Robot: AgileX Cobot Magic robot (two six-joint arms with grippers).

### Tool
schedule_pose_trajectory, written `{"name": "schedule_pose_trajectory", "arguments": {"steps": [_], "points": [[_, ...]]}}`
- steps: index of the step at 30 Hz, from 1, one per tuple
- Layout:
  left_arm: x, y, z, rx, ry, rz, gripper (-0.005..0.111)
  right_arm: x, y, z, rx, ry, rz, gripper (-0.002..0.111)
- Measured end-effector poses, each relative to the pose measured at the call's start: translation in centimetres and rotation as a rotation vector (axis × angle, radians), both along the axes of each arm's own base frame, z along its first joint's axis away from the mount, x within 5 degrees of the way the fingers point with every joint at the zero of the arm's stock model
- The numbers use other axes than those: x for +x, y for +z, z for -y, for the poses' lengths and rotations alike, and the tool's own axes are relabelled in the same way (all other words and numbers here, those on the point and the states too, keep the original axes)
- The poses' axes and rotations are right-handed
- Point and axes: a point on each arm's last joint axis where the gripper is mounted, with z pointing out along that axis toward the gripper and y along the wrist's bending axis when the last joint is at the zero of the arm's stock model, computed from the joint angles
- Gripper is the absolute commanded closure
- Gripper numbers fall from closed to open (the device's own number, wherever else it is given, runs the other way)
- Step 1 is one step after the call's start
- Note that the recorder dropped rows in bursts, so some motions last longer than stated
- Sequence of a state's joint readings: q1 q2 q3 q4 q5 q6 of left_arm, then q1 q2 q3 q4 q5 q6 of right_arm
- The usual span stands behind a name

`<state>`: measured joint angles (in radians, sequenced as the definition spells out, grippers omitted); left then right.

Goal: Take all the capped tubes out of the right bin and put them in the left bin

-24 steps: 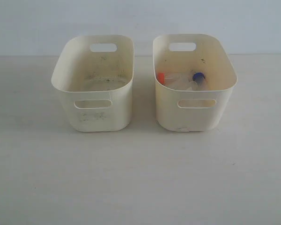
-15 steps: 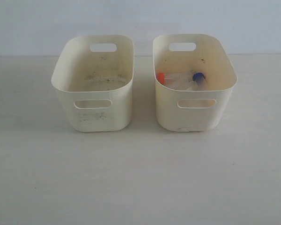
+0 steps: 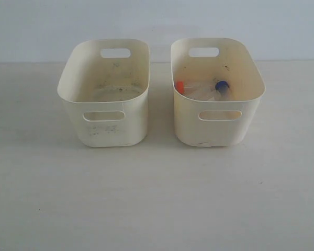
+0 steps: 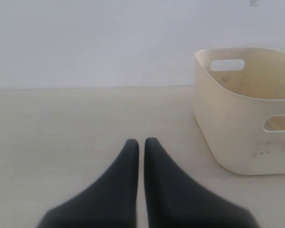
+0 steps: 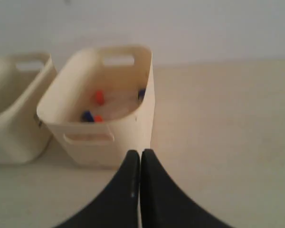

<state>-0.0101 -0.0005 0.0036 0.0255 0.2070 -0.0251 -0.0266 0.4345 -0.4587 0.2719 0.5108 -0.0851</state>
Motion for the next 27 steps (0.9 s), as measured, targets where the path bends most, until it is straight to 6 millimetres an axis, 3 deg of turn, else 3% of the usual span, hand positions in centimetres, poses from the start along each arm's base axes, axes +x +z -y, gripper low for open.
{"name": "schedule_pose_trajectory", "arguments": {"steps": [3, 7, 10, 14, 19, 27], "points": [[0.0, 0.0, 0.0, 0.000, 0.000, 0.000, 0.102, 0.6, -0.9, -0.1, 0.009, 0.017, -0.108, 0.108], [0.0, 0.0, 0.0, 0.000, 0.000, 0.000, 0.102, 1.0, -1.0, -0.1, -0.009, 0.025, -0.125, 0.108], [0.0, 0.0, 0.0, 0.000, 0.000, 0.000, 0.102, 1.6, -0.1, -0.1, -0.102, 0.070, -0.109, 0.108], [0.0, 0.0, 0.0, 0.000, 0.000, 0.000, 0.102, 4.1, 2.5, -0.4, -0.103, 0.112, -0.141, 0.108], [0.0, 0.0, 0.0, 0.000, 0.000, 0.000, 0.102, 10.0, 7.3, -1.2, -0.053, 0.212, -0.234, 0.108], [0.0, 0.0, 0.0, 0.000, 0.000, 0.000, 0.102, 23.3, 8.2, -3.3, -0.186, 0.411, -0.238, 0.108]]}}
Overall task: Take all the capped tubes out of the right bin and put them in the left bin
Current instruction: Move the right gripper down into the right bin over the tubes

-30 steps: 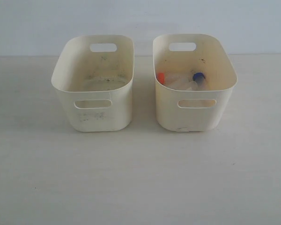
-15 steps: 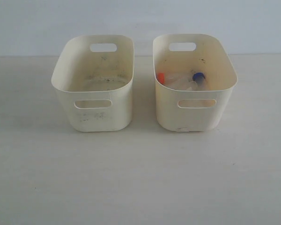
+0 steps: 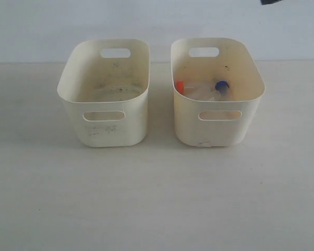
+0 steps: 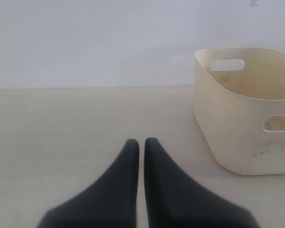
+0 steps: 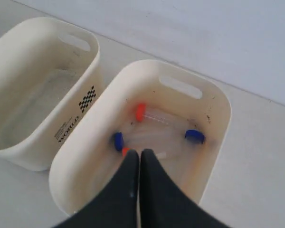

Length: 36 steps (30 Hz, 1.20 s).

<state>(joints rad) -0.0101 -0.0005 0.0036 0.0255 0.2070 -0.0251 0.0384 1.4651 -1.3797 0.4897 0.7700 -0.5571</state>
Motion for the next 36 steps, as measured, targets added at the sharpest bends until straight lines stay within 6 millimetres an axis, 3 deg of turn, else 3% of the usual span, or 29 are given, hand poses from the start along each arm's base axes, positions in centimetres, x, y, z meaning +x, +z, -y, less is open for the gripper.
{"name": "schedule_pose_trajectory", "arguments": {"steps": [3, 6, 10, 17, 20, 27, 36], "points": [[0.0, 0.0, 0.0, 0.000, 0.000, 0.000, 0.102, 4.7, -2.4, -0.3, 0.009, -0.001, -0.193, 0.108], [0.0, 0.0, 0.0, 0.000, 0.000, 0.000, 0.102, 8.5, -6.0, -0.8, 0.007, 0.046, -0.416, 0.108], [0.0, 0.0, 0.0, 0.000, 0.000, 0.000, 0.102, 12.0, -8.3, -1.5, -0.006, 0.086, -0.473, 0.108], [0.0, 0.0, 0.0, 0.000, 0.000, 0.000, 0.102, 13.5, -10.2, -2.4, 0.020, 0.040, -0.528, 0.107], [0.0, 0.0, 0.0, 0.000, 0.000, 0.000, 0.102, 14.4, -12.0, -2.7, 0.041, -0.023, -0.554, 0.097], [0.0, 0.0, 0.0, 0.000, 0.000, 0.000, 0.102, 15.4, -14.9, -6.0, 0.080, -0.066, -0.569, 0.072], [0.0, 0.0, 0.0, 0.000, 0.000, 0.000, 0.102, 16.3, -17.7, -6.4, 0.129, -0.182, -0.616, 0.069]]}}
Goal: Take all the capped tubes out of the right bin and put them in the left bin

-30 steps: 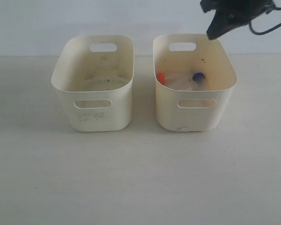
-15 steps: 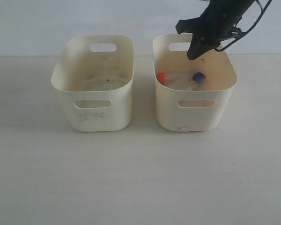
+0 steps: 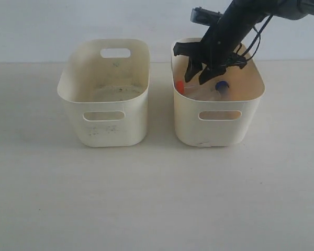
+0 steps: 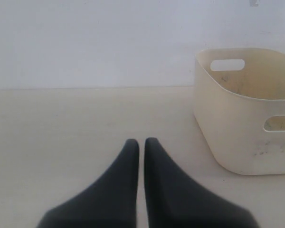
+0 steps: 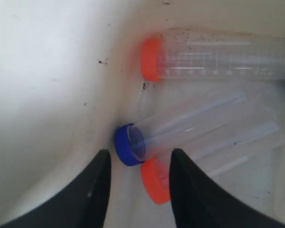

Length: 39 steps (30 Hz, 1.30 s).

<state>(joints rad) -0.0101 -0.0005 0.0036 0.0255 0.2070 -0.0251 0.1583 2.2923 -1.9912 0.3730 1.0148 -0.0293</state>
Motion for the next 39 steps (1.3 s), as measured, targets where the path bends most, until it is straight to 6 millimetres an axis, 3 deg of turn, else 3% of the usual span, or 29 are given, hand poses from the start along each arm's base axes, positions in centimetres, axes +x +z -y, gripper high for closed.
{"name": "schedule_pose_trajectory", "arguments": {"steps": [13, 19, 28, 30, 34, 39], "points": [[0.0, 0.0, 0.0, 0.000, 0.000, 0.000, 0.102, 0.9, -2.8, 0.4, -0.036, -0.125, -0.033, 0.069], [0.0, 0.0, 0.0, 0.000, 0.000, 0.000, 0.102, 1.0, -3.0, 0.6, -0.060, -0.140, -0.019, 0.069], [0.0, 0.0, 0.0, 0.000, 0.000, 0.000, 0.102, 0.9, -3.0, -1.2, -0.135, -0.104, 0.038, 0.069], [0.0, 0.0, 0.0, 0.000, 0.000, 0.000, 0.102, 0.9, -3.1, -1.7, -0.133, -0.108, 0.038, 0.065], [0.0, 0.0, 0.0, 0.000, 0.000, 0.000, 0.102, 0.8, -3.9, -2.4, -0.133, -0.120, 0.018, 0.044], [0.0, 0.0, 0.0, 0.000, 0.000, 0.000, 0.102, 0.8, -4.1, -2.5, -0.134, -0.139, 0.011, 0.042]]}}
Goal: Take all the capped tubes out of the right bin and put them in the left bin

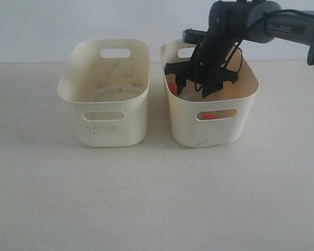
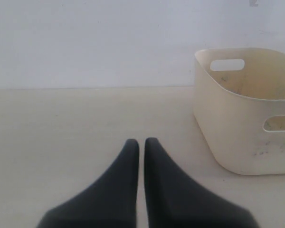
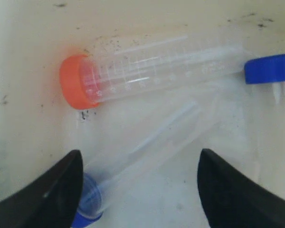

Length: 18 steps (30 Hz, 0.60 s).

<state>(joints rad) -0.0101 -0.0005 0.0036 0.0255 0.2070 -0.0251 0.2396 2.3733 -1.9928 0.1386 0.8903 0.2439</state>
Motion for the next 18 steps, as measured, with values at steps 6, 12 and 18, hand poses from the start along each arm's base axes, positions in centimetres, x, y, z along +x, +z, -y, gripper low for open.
{"name": "schedule_pose_trajectory", "arguments": {"steps": [6, 12, 18], "points": [[0.00, 0.00, 0.00, 0.000, 0.000, 0.000, 0.102, -0.16, -0.99, 0.00, -0.001, -0.014, -0.045, 0.043], [0.00, 0.00, 0.00, 0.000, 0.000, 0.000, 0.102, -0.05, -0.85, -0.03, 0.003, -0.016, -0.035, 0.081], [0.00, 0.00, 0.00, 0.000, 0.000, 0.000, 0.102, -0.04, -0.76, -0.02, 0.001, -0.015, -0.036, 0.108]]}}
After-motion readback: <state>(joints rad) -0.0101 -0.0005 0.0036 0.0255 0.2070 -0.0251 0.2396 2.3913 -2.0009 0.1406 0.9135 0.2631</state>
